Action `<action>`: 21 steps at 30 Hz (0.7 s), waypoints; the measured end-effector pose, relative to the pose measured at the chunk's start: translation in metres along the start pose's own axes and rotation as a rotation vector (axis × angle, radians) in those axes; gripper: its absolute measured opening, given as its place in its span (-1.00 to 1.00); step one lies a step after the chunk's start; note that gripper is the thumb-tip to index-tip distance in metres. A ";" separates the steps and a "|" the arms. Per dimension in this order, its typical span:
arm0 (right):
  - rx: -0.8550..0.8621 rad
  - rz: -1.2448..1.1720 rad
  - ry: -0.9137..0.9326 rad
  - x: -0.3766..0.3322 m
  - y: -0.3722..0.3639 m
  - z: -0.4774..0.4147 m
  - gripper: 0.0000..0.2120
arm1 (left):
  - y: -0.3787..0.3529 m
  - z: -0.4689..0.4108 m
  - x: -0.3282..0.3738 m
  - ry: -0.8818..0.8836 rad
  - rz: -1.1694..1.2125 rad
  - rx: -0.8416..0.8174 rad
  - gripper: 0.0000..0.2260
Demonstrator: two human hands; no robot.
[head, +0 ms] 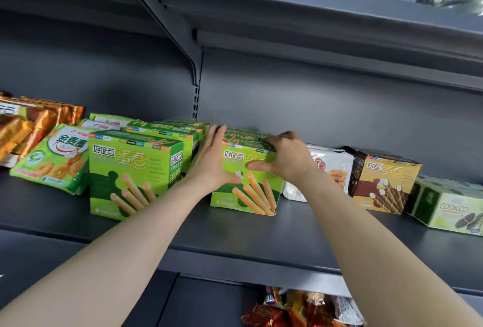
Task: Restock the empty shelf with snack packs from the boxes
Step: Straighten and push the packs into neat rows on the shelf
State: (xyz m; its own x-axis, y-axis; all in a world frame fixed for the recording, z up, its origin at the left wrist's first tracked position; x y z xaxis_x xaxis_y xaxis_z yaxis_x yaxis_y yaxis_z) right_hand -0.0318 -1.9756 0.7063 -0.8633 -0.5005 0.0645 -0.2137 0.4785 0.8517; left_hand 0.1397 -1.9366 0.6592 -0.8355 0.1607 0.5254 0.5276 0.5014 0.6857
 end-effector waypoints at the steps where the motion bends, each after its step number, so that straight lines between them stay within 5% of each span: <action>1: 0.003 -0.003 0.000 -0.001 -0.001 -0.001 -0.12 | 0.005 -0.002 0.007 -0.060 -0.087 0.005 0.17; 7: -0.007 0.030 0.010 -0.003 -0.008 -0.001 0.05 | 0.023 -0.017 0.027 -0.124 -0.245 -0.104 -0.09; 21: -0.008 0.057 -0.032 -0.007 -0.012 -0.008 -0.07 | 0.016 -0.029 0.023 -0.012 -0.267 -0.109 -0.12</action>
State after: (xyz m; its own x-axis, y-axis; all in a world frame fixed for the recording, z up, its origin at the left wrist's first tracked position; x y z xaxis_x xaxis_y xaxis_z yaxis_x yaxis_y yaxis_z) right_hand -0.0193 -1.9835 0.6993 -0.8881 -0.4495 0.0964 -0.1604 0.4994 0.8514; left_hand 0.1332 -1.9496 0.6973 -0.9485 0.0456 0.3134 0.3015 0.4329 0.8495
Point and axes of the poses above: each hand's wrist, its own z-axis away from the middle knuckle, its own y-axis out of the back of the hand, x = y × z, the point moved 5 cm from there along -z, towards the middle knuckle, and after that the axes turned 1 degree about y, right-handed, at the moved point
